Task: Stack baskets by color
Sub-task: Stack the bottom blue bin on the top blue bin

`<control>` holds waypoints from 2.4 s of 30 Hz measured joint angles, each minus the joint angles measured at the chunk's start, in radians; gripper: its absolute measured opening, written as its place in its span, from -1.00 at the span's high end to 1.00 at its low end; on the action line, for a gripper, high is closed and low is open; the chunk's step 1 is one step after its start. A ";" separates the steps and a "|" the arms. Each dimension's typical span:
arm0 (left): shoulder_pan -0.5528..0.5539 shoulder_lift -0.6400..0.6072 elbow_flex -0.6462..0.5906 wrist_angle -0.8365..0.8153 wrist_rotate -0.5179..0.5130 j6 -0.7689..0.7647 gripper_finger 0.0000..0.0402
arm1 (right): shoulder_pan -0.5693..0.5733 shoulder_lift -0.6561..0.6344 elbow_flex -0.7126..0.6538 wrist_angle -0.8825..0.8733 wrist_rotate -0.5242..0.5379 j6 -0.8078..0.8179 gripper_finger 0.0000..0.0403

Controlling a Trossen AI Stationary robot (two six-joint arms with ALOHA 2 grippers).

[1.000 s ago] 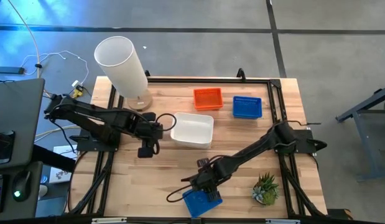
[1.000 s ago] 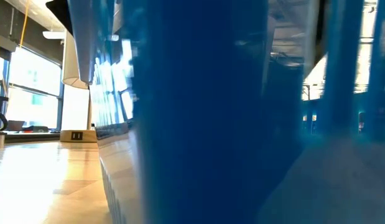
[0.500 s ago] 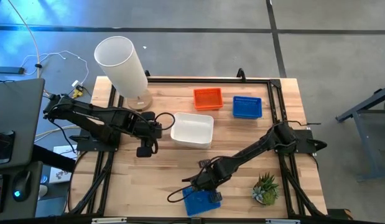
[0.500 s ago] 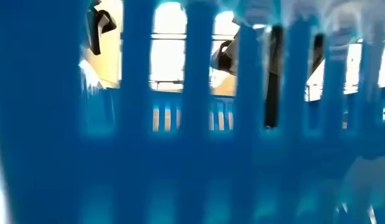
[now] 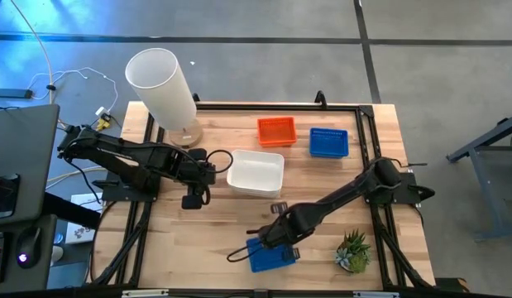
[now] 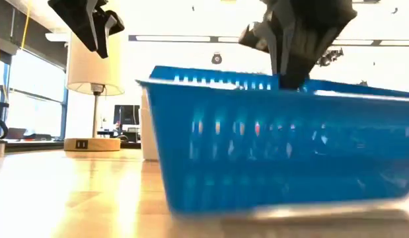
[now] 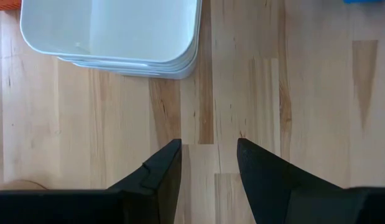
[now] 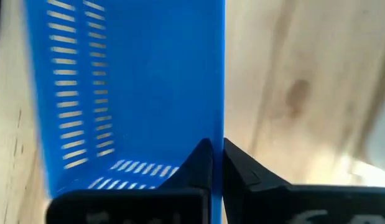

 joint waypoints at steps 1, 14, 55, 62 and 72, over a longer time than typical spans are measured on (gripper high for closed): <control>0.000 0.000 0.000 0.000 0.000 0.000 0.30 | 0.000 -0.017 0.000 -0.011 0.014 -0.003 1.00; 0.000 0.000 0.000 0.007 -0.002 0.034 0.30 | -0.063 -0.253 0.000 -0.223 0.228 -0.014 1.00; 0.195 0.001 0.001 0.215 -0.193 0.357 0.30 | -1.151 -0.767 -0.393 -0.279 0.175 -0.628 1.00; 0.283 0.001 0.001 0.220 -0.056 0.357 0.30 | -1.228 -0.675 -0.393 -0.308 0.135 -0.709 1.00; 0.290 0.001 0.001 0.221 -0.013 0.347 0.30 | -1.236 -0.573 -0.393 -0.310 0.118 -0.841 1.00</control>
